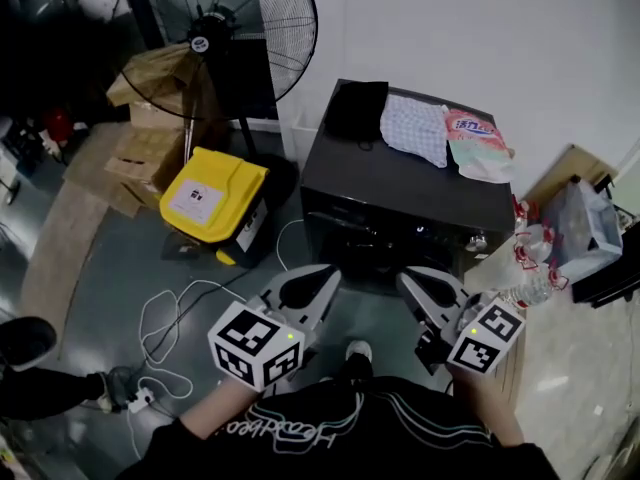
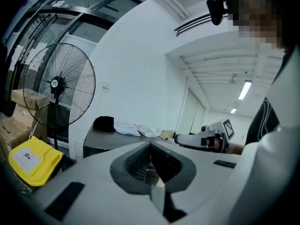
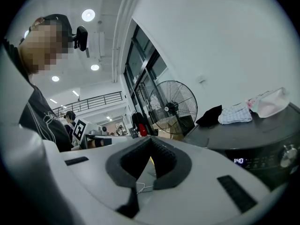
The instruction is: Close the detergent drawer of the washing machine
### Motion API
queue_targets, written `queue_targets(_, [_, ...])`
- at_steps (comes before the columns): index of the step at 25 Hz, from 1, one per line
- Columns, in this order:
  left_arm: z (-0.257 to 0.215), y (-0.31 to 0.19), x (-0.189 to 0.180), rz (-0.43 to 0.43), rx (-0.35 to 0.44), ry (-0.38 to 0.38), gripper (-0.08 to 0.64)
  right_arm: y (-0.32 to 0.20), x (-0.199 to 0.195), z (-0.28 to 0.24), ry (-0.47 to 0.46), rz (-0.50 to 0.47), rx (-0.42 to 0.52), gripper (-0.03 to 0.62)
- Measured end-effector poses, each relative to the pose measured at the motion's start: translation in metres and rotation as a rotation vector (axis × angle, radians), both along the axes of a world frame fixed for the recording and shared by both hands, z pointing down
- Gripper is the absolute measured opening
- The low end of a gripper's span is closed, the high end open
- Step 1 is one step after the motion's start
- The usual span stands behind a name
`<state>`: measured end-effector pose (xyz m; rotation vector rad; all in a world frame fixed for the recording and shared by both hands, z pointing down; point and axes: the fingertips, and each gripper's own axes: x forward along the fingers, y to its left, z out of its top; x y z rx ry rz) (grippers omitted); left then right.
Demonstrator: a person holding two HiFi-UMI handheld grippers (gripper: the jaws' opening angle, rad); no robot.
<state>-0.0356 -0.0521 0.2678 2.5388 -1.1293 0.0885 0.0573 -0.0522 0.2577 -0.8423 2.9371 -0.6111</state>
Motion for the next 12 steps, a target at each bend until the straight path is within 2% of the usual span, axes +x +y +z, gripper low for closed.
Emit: queue_targets(12, [-0.007,0.015,0.0,0.004,0.011,-0.006,0.023,0.015,-0.003,-0.003,-0.002,-0.003,0.005,0.026])
